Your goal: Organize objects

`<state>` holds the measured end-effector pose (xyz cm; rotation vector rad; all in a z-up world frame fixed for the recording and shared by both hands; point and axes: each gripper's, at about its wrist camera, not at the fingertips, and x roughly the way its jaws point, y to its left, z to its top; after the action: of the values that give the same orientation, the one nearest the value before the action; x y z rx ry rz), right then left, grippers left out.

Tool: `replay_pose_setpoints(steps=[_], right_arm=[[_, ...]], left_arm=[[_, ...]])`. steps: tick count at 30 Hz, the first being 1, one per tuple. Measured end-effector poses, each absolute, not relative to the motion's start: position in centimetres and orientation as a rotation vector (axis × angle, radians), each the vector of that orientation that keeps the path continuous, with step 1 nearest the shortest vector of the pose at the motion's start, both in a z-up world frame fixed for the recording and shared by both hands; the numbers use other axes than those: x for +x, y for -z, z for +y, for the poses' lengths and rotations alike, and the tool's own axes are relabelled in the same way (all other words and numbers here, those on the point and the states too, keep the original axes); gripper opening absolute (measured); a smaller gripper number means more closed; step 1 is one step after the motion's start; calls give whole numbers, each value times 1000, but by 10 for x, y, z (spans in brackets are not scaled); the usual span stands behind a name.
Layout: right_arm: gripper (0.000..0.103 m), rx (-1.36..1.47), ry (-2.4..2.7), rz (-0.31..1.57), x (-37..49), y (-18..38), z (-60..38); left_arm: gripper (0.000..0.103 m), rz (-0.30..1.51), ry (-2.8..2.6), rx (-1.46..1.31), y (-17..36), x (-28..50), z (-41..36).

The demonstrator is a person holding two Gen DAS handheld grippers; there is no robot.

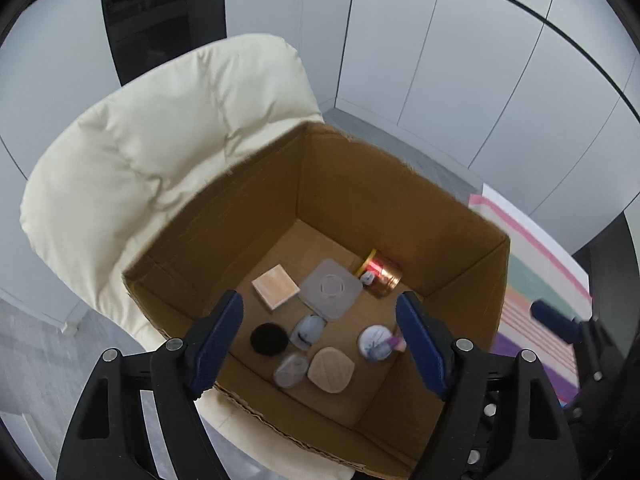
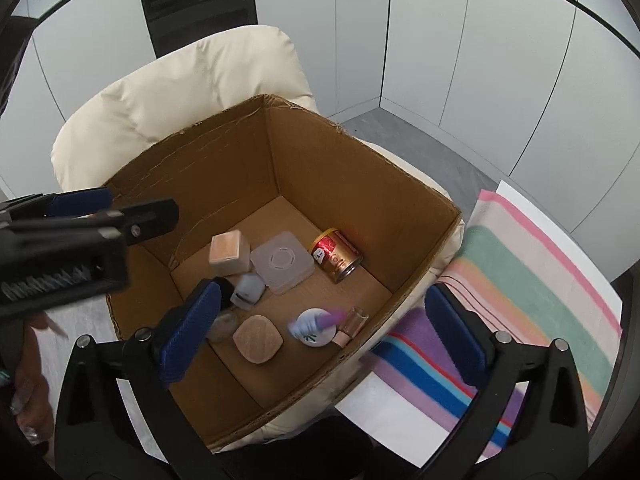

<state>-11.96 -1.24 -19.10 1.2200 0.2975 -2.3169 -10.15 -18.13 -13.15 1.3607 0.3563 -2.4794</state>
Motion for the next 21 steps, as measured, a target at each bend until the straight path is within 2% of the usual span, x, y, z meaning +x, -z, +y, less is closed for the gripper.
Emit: replay_pose_setpoints(steps=[2, 7, 10, 17, 21], right_arm=[[103, 1249, 2322, 279, -119, 191, -9], [103, 1349, 2402, 233, -110, 180, 11], [103, 1392, 2445, 87, -93, 158, 41], [103, 1427, 2666, -89, -47, 98, 96], [103, 1423, 2757, -278, -11, 65, 121]], left_arm=[[88, 312, 2489, 1342, 124, -100, -178], [91, 254, 2510, 1418, 102, -93, -166], [100, 94, 2534, 1463, 78, -86, -145], [103, -97, 2662, 1478, 22, -47, -97], [103, -86, 2758, 1523, -2, -26, -75]])
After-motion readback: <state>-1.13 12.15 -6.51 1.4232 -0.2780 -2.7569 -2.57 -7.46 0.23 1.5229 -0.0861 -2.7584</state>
